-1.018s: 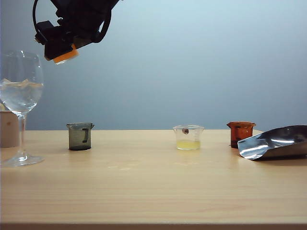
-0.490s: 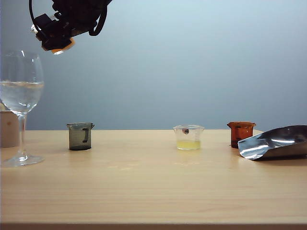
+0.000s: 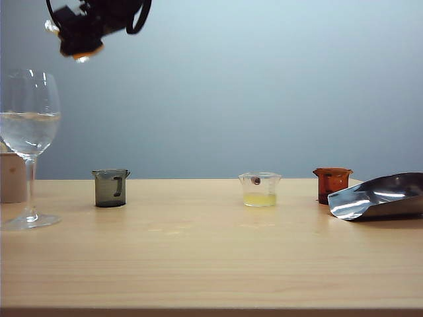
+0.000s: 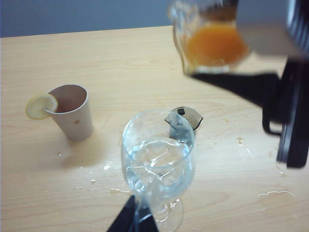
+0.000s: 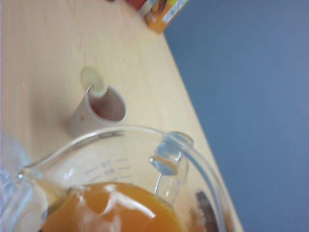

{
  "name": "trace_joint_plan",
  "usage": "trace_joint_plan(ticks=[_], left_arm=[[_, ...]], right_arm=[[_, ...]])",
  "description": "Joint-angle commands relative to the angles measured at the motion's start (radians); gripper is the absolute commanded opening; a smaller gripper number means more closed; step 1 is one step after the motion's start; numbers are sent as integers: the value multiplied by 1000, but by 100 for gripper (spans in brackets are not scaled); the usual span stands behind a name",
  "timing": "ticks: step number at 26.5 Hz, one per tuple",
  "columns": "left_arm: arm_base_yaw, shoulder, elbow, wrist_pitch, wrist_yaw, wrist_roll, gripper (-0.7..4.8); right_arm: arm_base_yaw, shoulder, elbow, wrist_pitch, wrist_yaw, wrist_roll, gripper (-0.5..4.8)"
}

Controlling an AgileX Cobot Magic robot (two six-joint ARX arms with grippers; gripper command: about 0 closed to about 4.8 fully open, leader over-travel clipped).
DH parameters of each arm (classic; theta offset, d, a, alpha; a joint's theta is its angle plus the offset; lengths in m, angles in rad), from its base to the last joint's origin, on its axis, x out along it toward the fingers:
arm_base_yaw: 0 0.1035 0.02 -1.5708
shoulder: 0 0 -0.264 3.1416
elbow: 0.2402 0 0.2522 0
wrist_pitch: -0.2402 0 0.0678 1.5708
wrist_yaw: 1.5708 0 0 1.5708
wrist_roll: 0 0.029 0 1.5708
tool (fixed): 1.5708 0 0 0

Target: Pick up the second measuring cup from the left, pour the orange juice inside into the goblet, and finally put the measuring cup back in its original place.

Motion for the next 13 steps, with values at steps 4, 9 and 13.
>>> trace_joint_plan(ticks=[4, 9, 13], left_arm=[[0, -1, -1, 13, 4, -3, -3], [0, -1, -1, 13, 4, -3, -3], [0, -1, -1, 13, 4, -3, -3]], right_arm=[[6, 25, 61, -28, -22, -50, 197], [7, 27, 61, -61, 7, -100, 197], [16, 27, 61, -35, 27, -132, 197]])
